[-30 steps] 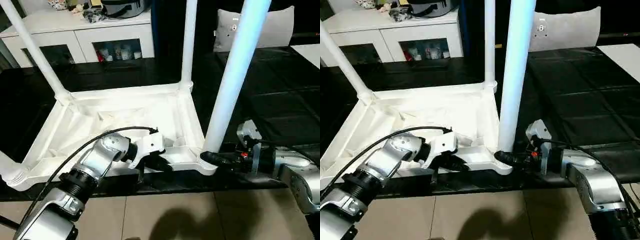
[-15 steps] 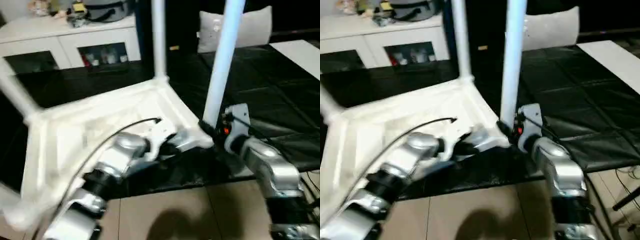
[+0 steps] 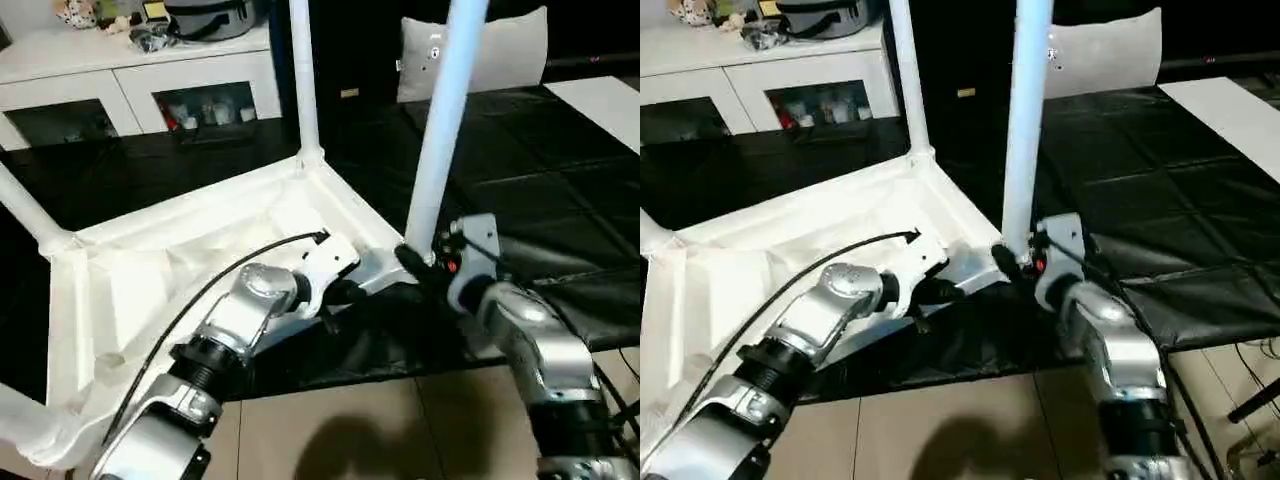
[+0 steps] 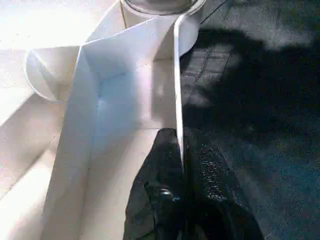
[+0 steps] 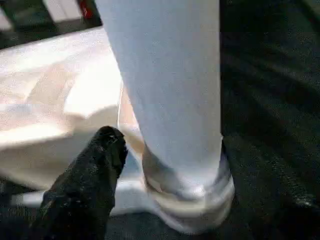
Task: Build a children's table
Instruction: Rotate leg to tighten
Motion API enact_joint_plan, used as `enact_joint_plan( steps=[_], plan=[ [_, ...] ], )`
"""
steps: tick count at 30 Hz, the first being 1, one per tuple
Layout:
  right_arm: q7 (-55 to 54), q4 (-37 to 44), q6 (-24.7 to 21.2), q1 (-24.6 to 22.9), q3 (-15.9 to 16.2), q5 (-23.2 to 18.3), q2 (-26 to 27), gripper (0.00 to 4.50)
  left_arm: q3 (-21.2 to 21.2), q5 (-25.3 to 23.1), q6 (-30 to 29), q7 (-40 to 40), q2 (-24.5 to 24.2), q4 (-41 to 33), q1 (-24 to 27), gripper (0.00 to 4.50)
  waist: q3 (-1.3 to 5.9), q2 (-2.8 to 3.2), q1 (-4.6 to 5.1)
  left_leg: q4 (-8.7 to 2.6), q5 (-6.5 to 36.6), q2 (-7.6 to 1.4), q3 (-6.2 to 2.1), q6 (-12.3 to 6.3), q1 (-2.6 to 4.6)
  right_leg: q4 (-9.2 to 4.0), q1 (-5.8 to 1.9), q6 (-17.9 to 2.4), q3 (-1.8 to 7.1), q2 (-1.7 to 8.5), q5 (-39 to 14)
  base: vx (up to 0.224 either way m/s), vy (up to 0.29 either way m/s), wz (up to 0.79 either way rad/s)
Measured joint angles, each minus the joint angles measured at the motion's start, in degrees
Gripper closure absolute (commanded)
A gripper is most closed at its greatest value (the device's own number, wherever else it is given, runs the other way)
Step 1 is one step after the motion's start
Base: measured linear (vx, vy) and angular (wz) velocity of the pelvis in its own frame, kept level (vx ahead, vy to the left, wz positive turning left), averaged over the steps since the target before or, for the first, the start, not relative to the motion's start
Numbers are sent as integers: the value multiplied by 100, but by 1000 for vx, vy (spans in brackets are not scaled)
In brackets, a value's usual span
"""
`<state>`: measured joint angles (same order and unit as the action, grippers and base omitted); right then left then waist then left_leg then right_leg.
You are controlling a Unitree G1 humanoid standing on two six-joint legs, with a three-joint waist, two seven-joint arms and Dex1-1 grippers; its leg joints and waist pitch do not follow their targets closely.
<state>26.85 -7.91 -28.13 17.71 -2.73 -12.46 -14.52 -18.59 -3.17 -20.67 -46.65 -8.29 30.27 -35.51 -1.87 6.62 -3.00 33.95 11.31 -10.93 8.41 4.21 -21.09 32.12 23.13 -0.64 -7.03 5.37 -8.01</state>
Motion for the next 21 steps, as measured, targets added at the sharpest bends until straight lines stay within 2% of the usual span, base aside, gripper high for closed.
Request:
enact_joint_plan(
  steps=[5, 8, 12, 17, 18, 20, 21],
  plan=[
    [627, 11, -48, -162, 83, -142, -410, 31, -60, -25, 246, -275, -218, 42, 0, 450, -1, 1, -19, -1, 0, 0, 0, 0, -2, 0, 2, 0, 0, 0, 0, 0, 0, 0],
    [1161, 82, -67, -246, 85, -241, -919, 5, -149, -12, 385, -552, -404, 24, 4, 450, -2, 3, -60, -1, 0, 1, 0, -3, -5, 0, 3, 0, 3, 2, 0, 0, 0, 0],
    [1671, 199, -64, -283, 64, -307, -1351, 5, -210, 1, 523, -859, -627, 15, 11, 450, -2, 3, -85, -1, 0, -1, 6, -4, -3, 0, 3, 0, 2, 0, 0, 0, 0, 0],
    [2167, 229, 4, -418, 140, -292, -1666, 5, -363, 27, 797, -1445, -894, -90, 78, 450, -3, 0, -199, -1, -1, -1, 12, -5, 0, 2, 3, 0, 5, 0, 0, 0, 0, 0],
    [2266, 229, 35, -418, 150, -303, -1696, 21, -407, 29, 849, -1571, -953, -126, 87, 450, -3, 0, -214, -1, -1, -2, 13, -5, 0, 2, 3, 0, 5, 0, 0, 0, 0, 0],
    [2450, 229, 101, -417, 156, -364, -1733, 21, -478, 53, 938, -1796, -1043, -178, 112, 450, -3, 1, -261, 0, -1, -2, 13, -4, 0, 3, 1, 0, 5, 2, 0, 0, 0, 0],
    [2542, 230, 111, -419, 177, -398, -1748, 40, -498, 57, 964, -1871, -1067, -193, 112, 450, -3, 1, -283, 0, -1, -2, 15, -4, 0, 4, 1, 0, 6, 2, 0, 0, 0, 0]
  ],
)
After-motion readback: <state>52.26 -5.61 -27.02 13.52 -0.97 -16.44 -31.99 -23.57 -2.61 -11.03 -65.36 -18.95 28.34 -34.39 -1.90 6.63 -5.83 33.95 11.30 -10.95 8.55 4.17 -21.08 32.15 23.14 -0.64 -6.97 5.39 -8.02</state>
